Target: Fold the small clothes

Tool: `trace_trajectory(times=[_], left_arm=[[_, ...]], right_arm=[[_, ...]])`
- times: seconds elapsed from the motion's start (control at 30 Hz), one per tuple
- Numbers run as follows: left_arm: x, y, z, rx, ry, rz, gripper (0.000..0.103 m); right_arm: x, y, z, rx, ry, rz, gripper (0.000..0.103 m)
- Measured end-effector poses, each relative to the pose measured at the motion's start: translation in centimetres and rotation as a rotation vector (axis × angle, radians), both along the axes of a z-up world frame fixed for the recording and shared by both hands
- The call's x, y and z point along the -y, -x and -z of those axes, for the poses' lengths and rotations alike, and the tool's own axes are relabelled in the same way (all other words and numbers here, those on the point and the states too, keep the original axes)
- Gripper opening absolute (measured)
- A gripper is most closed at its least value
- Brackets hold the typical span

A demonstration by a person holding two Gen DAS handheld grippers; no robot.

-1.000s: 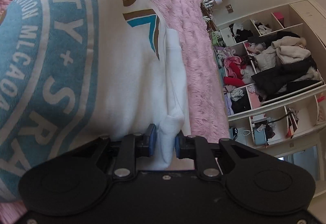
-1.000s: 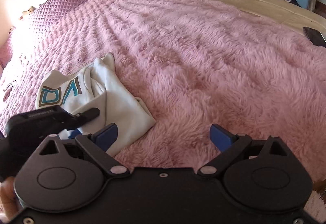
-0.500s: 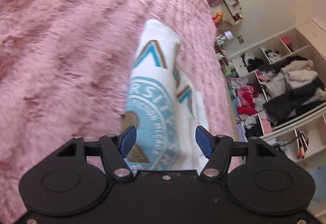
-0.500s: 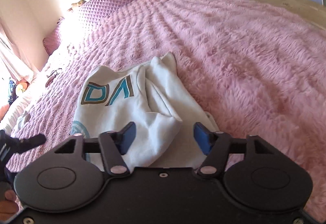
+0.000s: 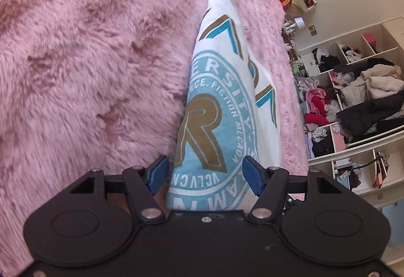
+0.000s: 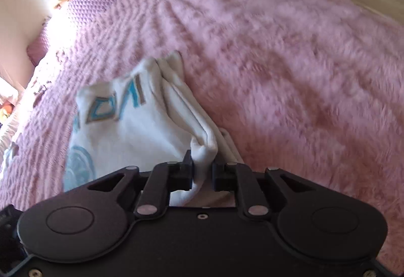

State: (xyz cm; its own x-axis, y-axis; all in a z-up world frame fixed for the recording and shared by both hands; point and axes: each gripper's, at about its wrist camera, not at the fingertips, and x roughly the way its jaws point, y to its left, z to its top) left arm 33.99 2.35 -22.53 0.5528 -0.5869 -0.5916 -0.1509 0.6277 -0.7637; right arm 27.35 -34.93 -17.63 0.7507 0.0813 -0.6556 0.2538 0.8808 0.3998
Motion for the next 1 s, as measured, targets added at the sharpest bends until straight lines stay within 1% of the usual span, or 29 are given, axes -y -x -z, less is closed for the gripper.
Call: trace_trajectory(times=[0.07,0.13,0.17,0.2,0.23,0.27,0.33,0.4,0.43,0.5,0.6,0.63,0.7,0.77,0.83,0.93,0.97,1.0], left_arm=[[-0.2,0.1,0.2,0.0,0.001,0.005,0.066],[-0.7,0.1,-0.1,0.009,-0.003,0.009,0.066],[-0.9,-0.1,-0.3,0.014,-0.006,0.004,0.066],[-1.2,-0.5,-0.6,0.026,-0.013,0.001,0.067],[-1.5,-1.0,-0.9,0.035,-0.021,-0.003,0.067],[-1.8,-1.9,-1.2,0.044,-0.035,-0.013,0.067],[-2.2,-4.1,-1.9,0.064,-0.052,-0.039,0.067],[-2.4,-6.2,-2.3,0.083,-0.05,-0.057,0.067],[-2.4,-7.3,-2.3,0.084,-0.046,-0.062,0.067],[-2.3,-9.7,-2.3,0.086,-0.033,-0.065,0.067],[-2.2,-12.0,-1.8,0.052,-0.01,-0.092,0.066],[-2.3,-12.3,-1.6,0.037,-0.007,-0.099,0.066],[-2.2,-12.7,-1.1,0.037,-0.002,-0.093,0.066],[-2.0,-13.1,-0.5,0.035,-0.007,-0.08,0.066],[-2.0,-13.5,0.0,0.04,0.004,-0.076,0.067],[-1.9,-14.1,0.7,0.05,0.033,-0.08,0.067],[-1.8,-14.4,0.9,0.049,0.043,-0.088,0.067],[-1.8,-14.5,0.9,0.051,0.05,-0.09,0.067]], right_arm=[[0.4,0.6,0.7,0.035,-0.019,-0.001,0.011],[0.8,0.8,-0.1,0.028,-0.037,0.003,0.019],[0.9,0.9,-0.8,0.036,-0.043,0.011,0.03],[1.0,0.9,-1.8,0.064,-0.03,0.017,0.037],[0.8,0.6,-2.8,0.099,0.003,0.002,0.042],[0.6,-0.2,-3.8,0.128,0.043,-0.038,0.046],[0.1,-2.9,-5.3,0.175,0.114,-0.147,0.046],[0.1,-6.1,-5.8,0.199,0.121,-0.219,0.046],[0.3,-8.4,-5.7,0.188,0.105,-0.256,0.045],[0.6,-11.8,-5.2,0.175,0.065,-0.285,0.045],[0.8,-15.4,-4.1,0.154,0.001,-0.284,0.045],[0.9,-16.0,-3.8,0.151,-0.022,-0.278,0.045],[1.0,-17.0,-2.8,0.142,-0.067,-0.269,0.046],[1.1,-17.8,-2.0,0.137,-0.089,-0.276,0.046],[1.1,-18.4,-1.4,0.143,-0.11,-0.296,0.045],[1.3,-19.7,0.1,0.086,-0.2,-0.317,0.047],[1.2,-19.8,0.4,0.09,-0.206,-0.309,0.047],[1.1,-19.7,0.5,0.1,-0.2,-0.312,0.044]])
